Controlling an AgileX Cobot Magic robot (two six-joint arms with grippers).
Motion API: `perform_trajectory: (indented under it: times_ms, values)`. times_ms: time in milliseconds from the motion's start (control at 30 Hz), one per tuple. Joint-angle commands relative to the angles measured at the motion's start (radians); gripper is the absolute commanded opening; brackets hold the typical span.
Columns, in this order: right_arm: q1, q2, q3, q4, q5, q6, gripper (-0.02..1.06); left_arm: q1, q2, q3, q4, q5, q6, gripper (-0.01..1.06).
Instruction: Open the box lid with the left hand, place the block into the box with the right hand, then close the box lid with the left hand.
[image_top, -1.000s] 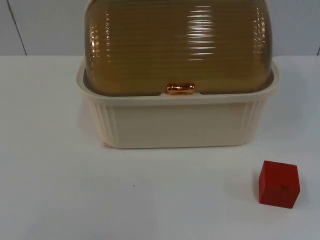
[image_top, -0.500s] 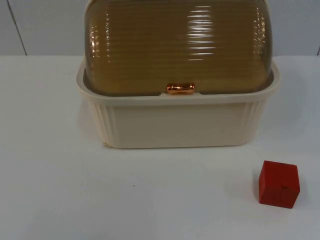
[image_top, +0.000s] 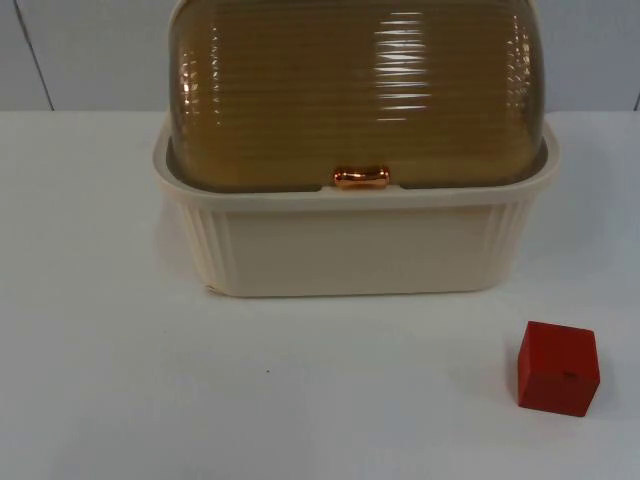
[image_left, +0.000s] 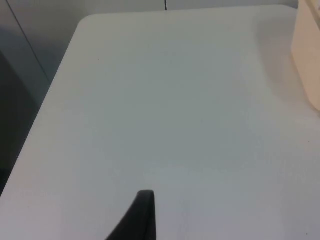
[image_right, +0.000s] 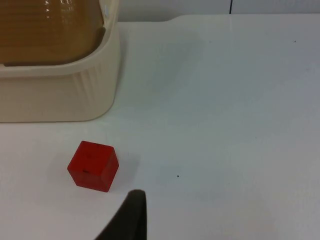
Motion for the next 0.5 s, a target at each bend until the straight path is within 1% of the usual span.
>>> perform_trajectory:
  times_ms: [0, 467]
  values:
    - [0.005, -0.004, 0.006, -0.004, -0.008, 0.000, 1.05, -0.002, -0.005, 0.002, -0.009, -0.005, -0.008, 1.04]
    - [0.005, -0.004, 0.003, -0.014, -0.012, 0.011, 1.05, -0.002, -0.005, 0.002, -0.005, -0.005, -0.012, 1.04]
